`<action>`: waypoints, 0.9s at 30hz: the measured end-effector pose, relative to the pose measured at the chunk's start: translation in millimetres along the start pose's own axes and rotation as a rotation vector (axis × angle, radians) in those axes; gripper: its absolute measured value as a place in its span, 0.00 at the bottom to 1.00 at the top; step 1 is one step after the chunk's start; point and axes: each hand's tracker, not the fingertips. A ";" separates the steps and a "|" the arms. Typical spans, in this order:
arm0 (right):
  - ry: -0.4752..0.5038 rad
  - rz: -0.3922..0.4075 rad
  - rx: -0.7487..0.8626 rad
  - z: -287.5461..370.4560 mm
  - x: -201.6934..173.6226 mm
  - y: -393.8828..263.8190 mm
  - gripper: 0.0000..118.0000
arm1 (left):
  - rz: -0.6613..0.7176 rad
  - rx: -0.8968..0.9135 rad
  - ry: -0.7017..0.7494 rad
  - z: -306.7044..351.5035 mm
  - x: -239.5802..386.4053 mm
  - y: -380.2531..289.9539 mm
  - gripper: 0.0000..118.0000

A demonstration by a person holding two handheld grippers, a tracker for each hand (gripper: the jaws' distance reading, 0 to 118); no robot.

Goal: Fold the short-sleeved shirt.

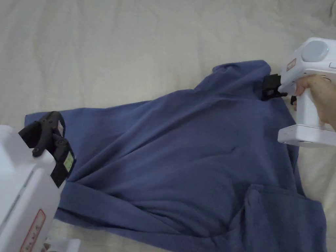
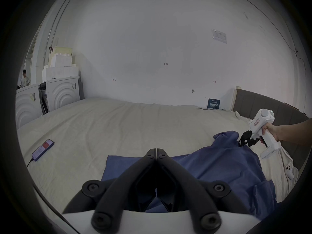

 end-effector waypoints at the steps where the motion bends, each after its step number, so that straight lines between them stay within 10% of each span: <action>1: 0.002 -0.009 0.000 -1.9 0.3 0.1 0.52 | 0.003 -0.005 0.000 -1.0 -0.3 -1.2 0.00; 6: 0.024 -0.016 0.017 0.3 -5.8 -0.2 0.03 | 0.005 -0.019 0.002 -3.0 0.3 -5.8 0.00; 16: 0.049 0.006 0.073 33.6 -5.4 0.8 0.03 | 0.080 -0.126 -0.048 -7.8 -14.9 6.1 0.03; 21: 0.068 0.034 0.124 66.2 -7.2 -0.5 0.03 | 0.098 -0.212 -0.052 -36.6 -36.7 34.7 0.89; 27: 0.082 0.045 0.158 93.7 -11.3 -3.0 0.03 | 0.116 -0.333 -0.051 -103.6 -71.7 69.5 1.00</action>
